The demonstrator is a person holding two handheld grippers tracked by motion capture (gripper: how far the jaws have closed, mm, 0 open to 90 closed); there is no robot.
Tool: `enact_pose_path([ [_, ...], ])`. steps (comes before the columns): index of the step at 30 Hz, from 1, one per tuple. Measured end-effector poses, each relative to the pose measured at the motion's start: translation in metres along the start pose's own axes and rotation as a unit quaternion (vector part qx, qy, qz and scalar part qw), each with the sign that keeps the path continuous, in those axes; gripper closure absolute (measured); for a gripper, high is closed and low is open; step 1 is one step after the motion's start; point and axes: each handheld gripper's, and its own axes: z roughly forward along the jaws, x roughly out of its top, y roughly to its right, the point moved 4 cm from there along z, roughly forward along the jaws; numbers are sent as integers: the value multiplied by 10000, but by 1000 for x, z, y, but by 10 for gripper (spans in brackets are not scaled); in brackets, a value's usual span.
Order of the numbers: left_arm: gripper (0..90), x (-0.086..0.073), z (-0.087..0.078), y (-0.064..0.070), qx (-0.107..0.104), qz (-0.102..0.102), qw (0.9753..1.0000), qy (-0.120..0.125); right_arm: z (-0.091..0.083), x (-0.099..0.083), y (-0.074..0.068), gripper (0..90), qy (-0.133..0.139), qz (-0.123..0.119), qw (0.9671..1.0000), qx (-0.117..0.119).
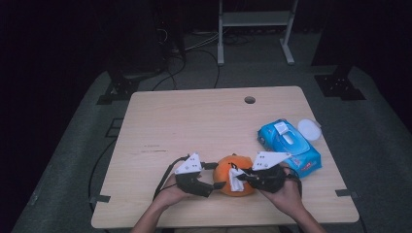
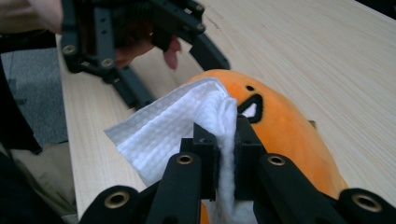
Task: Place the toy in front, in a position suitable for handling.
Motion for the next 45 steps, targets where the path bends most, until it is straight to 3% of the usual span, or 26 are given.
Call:
enact_pose_path([
  [2, 296, -3, 3, 2, 36, 84, 9999, -54, -1, 0, 2, 824, -15, 1, 10000, -83],
  [6, 451, 2, 5, 2, 195, 250, 9995, 4, 1, 3, -5, 825, -9, -76, 10000, -23],
  [8, 464, 4, 6, 4, 205, 310, 9993, 1, 6, 5, -15, 825, -22, -183, 9997, 151],
  [11, 468, 1, 6, 3, 202, 294, 9994, -38, 12, 7, -21, 825, -165, -388, 9991, 101],
  [17, 445, 0, 5, 3, 178, 293, 9994, -58, -6, 1, 15, 826, -43, -15, 9991, -412],
  [20, 336, -1, 7, 0, 168, -26, 9999, -35, -6, -10, 25, 825, -121, 257, 9991, -321],
  [23, 341, -2, 8, 1, 176, -15, 9998, -63, -5, -11, 21, 826, -171, 199, 9993, -281],
  [25, 409, -2, 7, 1, 228, 85, 9997, -87, -5, -10, 18, 826, -184, 184, 9993, -266],
  [28, 453, 1, 9, 6, 185, 296, 9994, -73, 1, 0, 0, 826, -83, 3, 9999, 118],
  [29, 456, 1, 9, 6, 185, 296, 9994, -73, 1, 0, 0, 826, -83, 3, 9999, 118],
  [30, 458, 1, 9, 8, 151, 336, 9993, -87, 4, 5, -7, 826, -129, -193, 9997, 68],
  [33, 459, 0, 9, 7, 90, 332, 9994, -93, 3, 8, -3, 826, -63, -158, 9999, -13],
  [34, 458, 0, 8, 6, 50, 297, 9995, -89, 1, 8, 9, 826, -28, -31, 9999, -151],
  [37, 433, 0, 7, 4, 6, 123, 9999, -16, -2, 1, 21, 827, -56, 187, 9996, -200],
  [39, 388, 0, 7, 2, -15, 4, 10000, 30, -1, -3, 23, 827, -105, 282, 9995, -112],
  [40, 370, 1, 7, 0, -62, -304, 9995, 75, 0, -5, 22, 827, -139, 305, 9994, -50],
  [41, 356, 1, 7, 0, -62, -304, 9995, 75, 0, -5, 22, 827, -139, 305, 9994, -50],
  [42, 345, 1, 7, -1, -80, -486, 9987, 101, 1, -7, 18, 827, -167, 338, 9993, 68],
  [45, 338, -1, 8, -1, -62, -518, 9986, 74, 1, -9, 12, 827, -191, 356, 9991, 159],
])
